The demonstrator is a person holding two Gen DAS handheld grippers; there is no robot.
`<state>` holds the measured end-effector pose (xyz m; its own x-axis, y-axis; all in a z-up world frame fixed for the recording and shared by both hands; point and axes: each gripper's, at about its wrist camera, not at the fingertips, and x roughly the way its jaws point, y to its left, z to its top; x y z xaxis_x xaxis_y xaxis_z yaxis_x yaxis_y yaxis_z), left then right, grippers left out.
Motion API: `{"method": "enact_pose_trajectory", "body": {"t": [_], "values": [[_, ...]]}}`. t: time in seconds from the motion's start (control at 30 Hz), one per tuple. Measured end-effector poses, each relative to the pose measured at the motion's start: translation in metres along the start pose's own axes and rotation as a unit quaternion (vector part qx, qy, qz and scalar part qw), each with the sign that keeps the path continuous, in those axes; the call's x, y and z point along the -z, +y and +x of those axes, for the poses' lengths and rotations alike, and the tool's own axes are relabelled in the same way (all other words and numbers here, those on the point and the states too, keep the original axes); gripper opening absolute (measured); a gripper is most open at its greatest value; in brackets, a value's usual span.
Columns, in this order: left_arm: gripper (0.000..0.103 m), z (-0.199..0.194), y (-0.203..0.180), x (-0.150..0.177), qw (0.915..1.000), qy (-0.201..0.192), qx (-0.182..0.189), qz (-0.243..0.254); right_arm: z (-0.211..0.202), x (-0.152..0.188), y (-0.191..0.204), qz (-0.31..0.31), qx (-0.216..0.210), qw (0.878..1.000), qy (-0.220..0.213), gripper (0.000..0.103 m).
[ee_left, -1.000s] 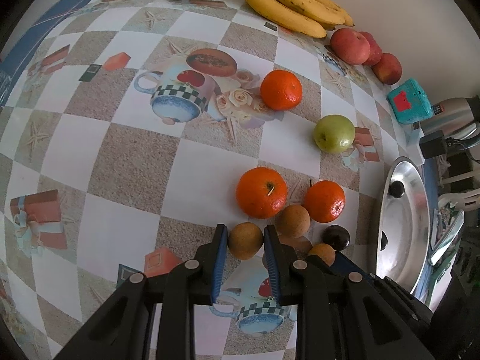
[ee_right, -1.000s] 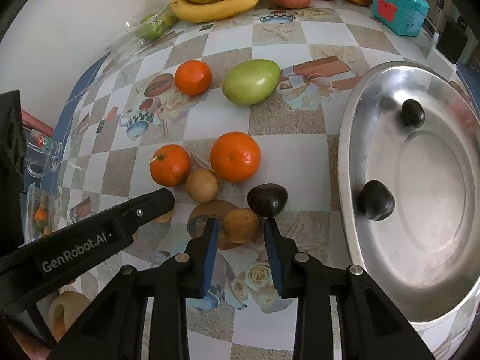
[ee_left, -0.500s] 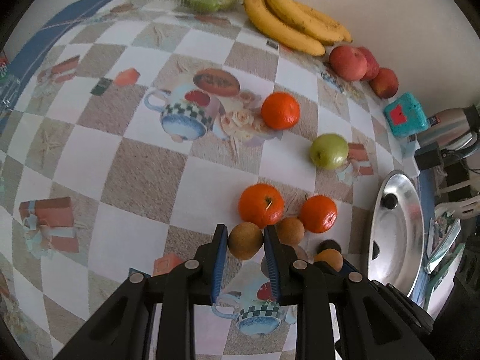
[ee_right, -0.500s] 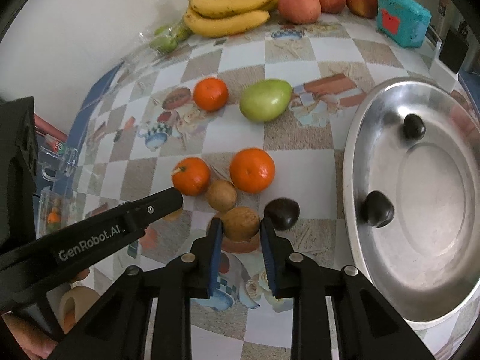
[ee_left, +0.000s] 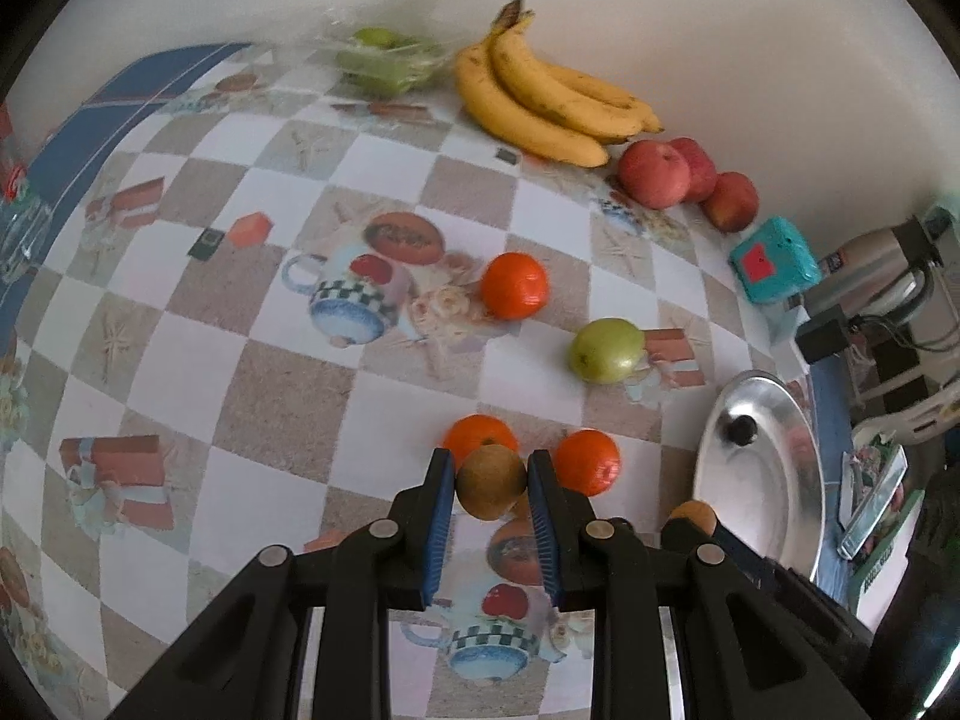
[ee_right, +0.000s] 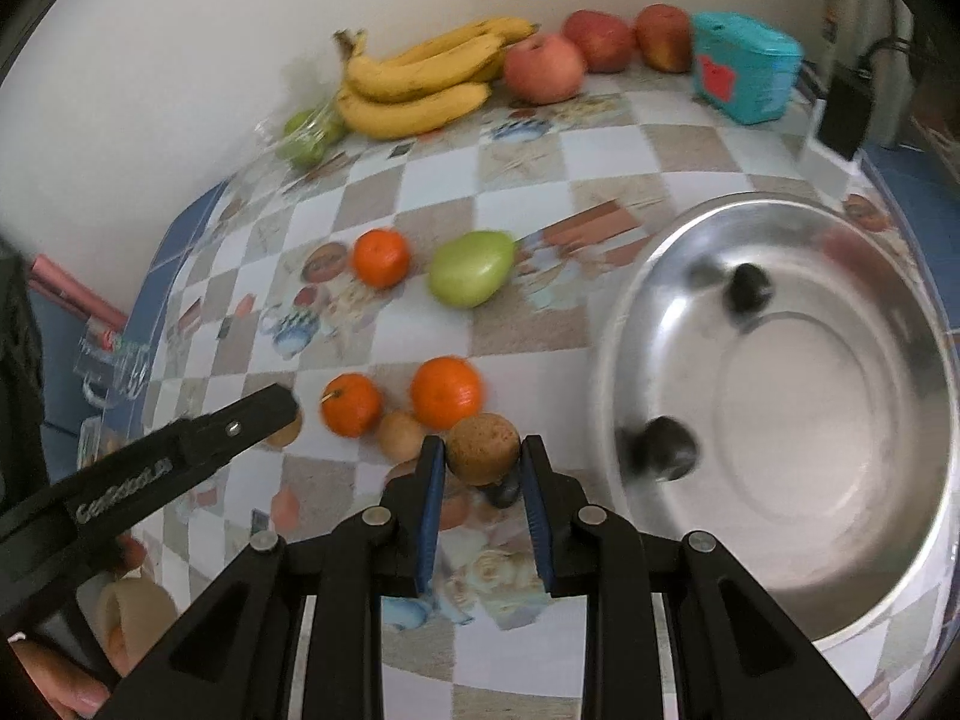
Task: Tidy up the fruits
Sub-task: 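Lift and carry both kiwis over the steel bowl, then open both grippers to drop the kiwis into the steel bowl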
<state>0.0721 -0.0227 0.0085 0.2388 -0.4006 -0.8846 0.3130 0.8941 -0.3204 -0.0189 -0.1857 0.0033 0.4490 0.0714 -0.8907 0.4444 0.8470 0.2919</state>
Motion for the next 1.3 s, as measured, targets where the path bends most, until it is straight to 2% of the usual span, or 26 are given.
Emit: {"method": "enact_pose_trajectory", "body": {"t": [0.17,0.33,0.43,0.73,0.93,1.3], "values": [[0.027,-0.001,-0.026,0.007,0.9993,-0.007,0.009,0.037,-0.011,-0.004,-0.028,0.037,0.024,0.999,-0.017,0.027],[0.027,0.003,-0.062,0.021,0.9959,0.002,0.038,0.082,-0.020,-0.004,-0.059,0.080,0.042,0.995,-0.030,0.027],[0.027,0.005,-0.085,0.032,0.9921,0.007,0.057,0.112,-0.025,-0.003,-0.076,0.102,0.056,0.992,-0.036,0.027],[0.027,0.013,-0.143,0.063,0.9778,0.013,0.080,0.193,-0.048,-0.001,-0.113,0.156,0.087,0.982,-0.066,0.027],[0.027,0.025,-0.156,0.075,0.9740,0.024,0.079,0.211,-0.059,0.001,-0.127,0.171,0.104,0.977,-0.078,0.027],[0.027,0.043,-0.160,0.082,0.9725,0.050,0.064,0.218,-0.043,0.006,-0.133,0.181,0.108,0.976,-0.047,0.027]]}}
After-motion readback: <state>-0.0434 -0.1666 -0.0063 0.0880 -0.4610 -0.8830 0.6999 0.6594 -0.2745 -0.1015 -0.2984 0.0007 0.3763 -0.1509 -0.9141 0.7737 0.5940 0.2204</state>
